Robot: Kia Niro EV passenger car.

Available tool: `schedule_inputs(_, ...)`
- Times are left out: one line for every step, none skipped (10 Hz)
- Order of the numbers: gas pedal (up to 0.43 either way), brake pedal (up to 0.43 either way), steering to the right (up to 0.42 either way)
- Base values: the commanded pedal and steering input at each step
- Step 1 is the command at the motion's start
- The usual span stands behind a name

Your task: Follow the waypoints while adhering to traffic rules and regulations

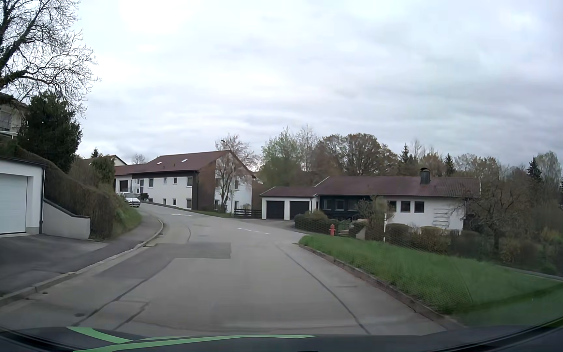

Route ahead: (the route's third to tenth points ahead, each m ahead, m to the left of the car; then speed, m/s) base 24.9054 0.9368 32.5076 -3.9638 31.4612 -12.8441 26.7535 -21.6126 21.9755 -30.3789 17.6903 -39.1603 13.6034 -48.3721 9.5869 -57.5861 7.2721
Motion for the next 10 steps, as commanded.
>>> schedule_inputs(0.000, 0.000, -0.036)
schedule_inputs(0.000, 0.000, -0.036)
schedule_inputs(0.000, 0.000, -0.036)
schedule_inputs(0.000, 0.000, -0.036)
schedule_inputs(0.000, 0.000, -0.036)
schedule_inputs(0.000, 0.000, -0.036)
schedule_inputs(0.000, 0.000, -0.036)
schedule_inputs(0.000, 0.000, -0.036)
schedule_inputs(0.000, 0.000, -0.034)
schedule_inputs(0.000, 0.000, -0.029)
